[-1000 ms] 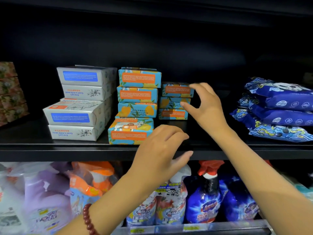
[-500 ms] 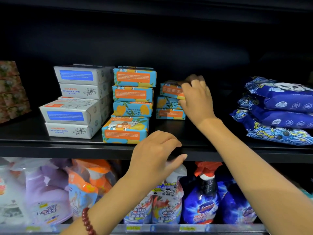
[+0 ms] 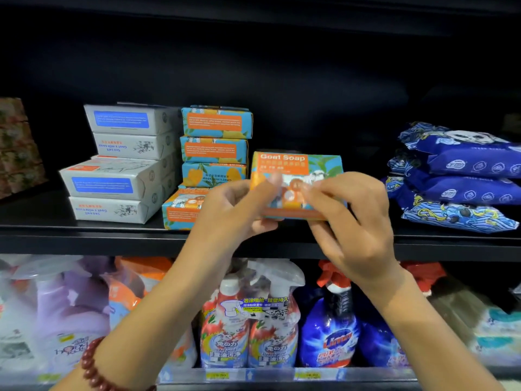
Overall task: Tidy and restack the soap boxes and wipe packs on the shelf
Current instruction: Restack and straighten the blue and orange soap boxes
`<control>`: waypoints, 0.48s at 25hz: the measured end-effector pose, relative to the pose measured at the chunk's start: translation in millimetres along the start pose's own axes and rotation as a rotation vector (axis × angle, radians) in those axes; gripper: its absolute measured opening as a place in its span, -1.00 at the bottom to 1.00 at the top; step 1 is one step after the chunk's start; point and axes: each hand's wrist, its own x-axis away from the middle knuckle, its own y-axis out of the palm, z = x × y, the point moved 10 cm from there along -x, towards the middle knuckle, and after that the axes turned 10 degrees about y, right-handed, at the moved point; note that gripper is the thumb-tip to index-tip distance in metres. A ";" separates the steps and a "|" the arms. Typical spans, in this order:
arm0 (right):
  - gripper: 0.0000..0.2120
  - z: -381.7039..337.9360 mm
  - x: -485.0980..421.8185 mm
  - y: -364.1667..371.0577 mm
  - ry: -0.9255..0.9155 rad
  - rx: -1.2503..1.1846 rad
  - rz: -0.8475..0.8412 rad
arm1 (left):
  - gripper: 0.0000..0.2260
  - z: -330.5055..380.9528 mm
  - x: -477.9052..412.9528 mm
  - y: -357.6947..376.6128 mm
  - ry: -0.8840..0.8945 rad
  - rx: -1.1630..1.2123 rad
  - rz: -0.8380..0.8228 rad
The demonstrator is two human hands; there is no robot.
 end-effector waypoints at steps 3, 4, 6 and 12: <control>-0.79 -7.5 3.7 -0.2 -0.020 -0.037 -0.092 | -0.75 2.7 4.7 -2.8 0.071 0.017 -0.008; -0.72 -1.2 3.1 0.9 0.047 -0.076 -0.148 | -0.76 4.0 6.2 -5.4 0.108 -0.005 -0.006; -0.49 24.7 2.9 3.5 0.344 -0.214 -0.243 | -0.75 6.5 8.6 -8.0 0.157 -0.041 -0.024; -0.48 54.6 13.9 27.0 0.859 -0.705 -0.417 | -0.67 11.0 12.1 -8.5 0.233 -0.047 -0.058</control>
